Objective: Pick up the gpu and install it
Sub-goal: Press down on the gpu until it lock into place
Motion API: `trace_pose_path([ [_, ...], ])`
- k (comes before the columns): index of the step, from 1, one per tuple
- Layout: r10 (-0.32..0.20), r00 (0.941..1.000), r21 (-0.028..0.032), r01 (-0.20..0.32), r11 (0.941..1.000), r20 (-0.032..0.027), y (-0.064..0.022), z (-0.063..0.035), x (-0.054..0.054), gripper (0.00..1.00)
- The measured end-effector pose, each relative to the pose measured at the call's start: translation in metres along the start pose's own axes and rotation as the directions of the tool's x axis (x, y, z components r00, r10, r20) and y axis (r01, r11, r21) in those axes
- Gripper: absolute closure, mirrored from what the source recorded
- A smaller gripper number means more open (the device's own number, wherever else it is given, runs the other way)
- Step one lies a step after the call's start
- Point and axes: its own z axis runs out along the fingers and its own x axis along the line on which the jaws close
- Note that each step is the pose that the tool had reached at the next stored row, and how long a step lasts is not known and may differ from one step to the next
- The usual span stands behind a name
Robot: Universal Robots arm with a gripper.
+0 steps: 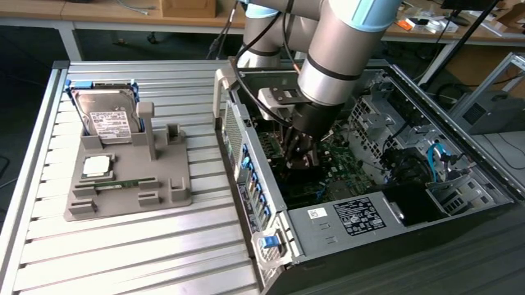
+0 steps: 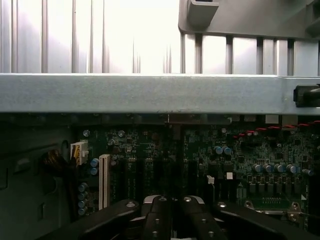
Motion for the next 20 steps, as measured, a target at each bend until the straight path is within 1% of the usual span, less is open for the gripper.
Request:
trace_pose_path([
  [3,0.000,1.0000,0.0002,0.000,1.0000,-0.0005,0.0006,-0.0098,0.000,0.89],
  [6,0.000,1.0000,0.0004,0.000,1.0000,-0.0008,0.0011,-0.0161,0.000,0.89],
  [10,-0.002,1.0000,0.0006,0.002,1.0000,-0.0009,0.0034,-0.0162,-0.002,0.89],
  [14,-0.009,1.0000,0.0008,0.009,1.0000,-0.0004,0.0070,-0.0146,-0.008,0.89],
  [17,-0.013,0.9999,0.0009,0.013,0.9999,0.0000,0.0069,-0.0106,-0.012,0.89],
  [18,-0.016,0.9999,0.0009,0.016,0.9999,-0.0003,0.0067,-0.0063,-0.013,0.89],
  [20,-0.017,0.9999,0.0010,0.017,0.9999,-0.0002,0.0067,-0.0027,-0.013,0.89],
])
